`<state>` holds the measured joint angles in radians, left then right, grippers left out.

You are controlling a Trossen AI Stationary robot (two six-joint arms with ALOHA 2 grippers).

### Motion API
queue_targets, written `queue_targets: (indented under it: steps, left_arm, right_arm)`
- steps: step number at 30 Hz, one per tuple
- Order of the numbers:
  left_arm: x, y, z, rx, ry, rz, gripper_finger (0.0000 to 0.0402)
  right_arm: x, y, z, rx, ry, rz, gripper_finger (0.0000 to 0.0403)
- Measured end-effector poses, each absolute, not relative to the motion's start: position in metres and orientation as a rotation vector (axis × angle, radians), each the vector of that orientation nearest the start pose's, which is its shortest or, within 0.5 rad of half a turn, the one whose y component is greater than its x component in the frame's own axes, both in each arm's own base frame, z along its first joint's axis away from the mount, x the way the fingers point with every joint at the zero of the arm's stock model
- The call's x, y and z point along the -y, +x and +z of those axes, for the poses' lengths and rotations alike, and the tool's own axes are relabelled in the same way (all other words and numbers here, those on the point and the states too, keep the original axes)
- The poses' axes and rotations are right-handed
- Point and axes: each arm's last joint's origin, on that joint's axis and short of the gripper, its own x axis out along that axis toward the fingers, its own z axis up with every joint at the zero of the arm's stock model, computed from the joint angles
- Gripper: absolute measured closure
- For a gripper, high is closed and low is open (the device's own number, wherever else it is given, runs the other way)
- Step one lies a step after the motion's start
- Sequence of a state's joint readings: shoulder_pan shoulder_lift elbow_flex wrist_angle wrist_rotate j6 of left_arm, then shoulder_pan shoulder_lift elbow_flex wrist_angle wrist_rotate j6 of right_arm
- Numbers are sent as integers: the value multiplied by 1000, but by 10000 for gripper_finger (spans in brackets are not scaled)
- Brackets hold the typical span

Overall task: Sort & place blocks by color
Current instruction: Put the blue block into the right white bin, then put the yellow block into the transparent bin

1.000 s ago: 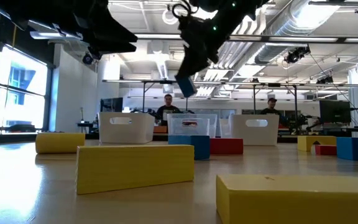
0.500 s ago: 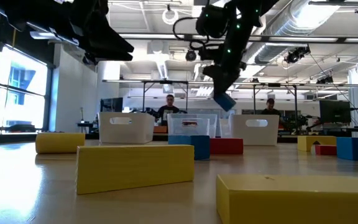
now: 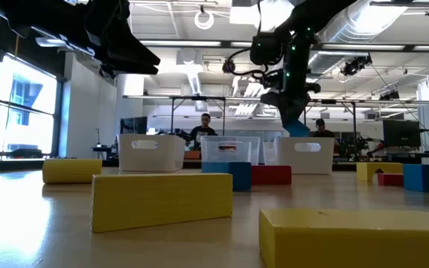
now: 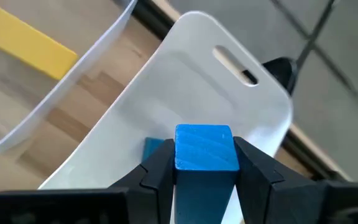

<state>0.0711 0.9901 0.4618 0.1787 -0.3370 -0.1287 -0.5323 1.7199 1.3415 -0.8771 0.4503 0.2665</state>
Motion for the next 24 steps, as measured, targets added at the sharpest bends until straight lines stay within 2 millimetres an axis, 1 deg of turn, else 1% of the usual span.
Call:
queue_targets:
  steps: [4, 7, 9, 12, 15, 19, 24]
  left_arm:
    - [-24, 205, 220, -322, -79, 426, 202]
    - [-24, 205, 220, -322, -79, 426, 202]
    - [-24, 205, 220, -322, -79, 426, 202]
    - [-24, 205, 220, -322, -79, 426, 202]
    - [-24, 205, 220, -322, -79, 425, 202]
    - [-24, 205, 220, -323, -79, 425, 202]
    - [-24, 205, 220, -325, -78, 426, 202]
  right_arm:
    - [196, 276, 237, -1190, 395, -939, 293]
    - [207, 270, 227, -1238, 484, -868, 293]
    - [214, 268, 220, -1259, 519, -841, 293]
    - [220, 267, 212, -1292, 513, -822, 285]
    - [220, 268, 211, -1311, 464, -823, 266]
    - [214, 273, 211, -1321, 421, -807, 229]
    - [199, 275, 210, -1396, 417, -755, 199]
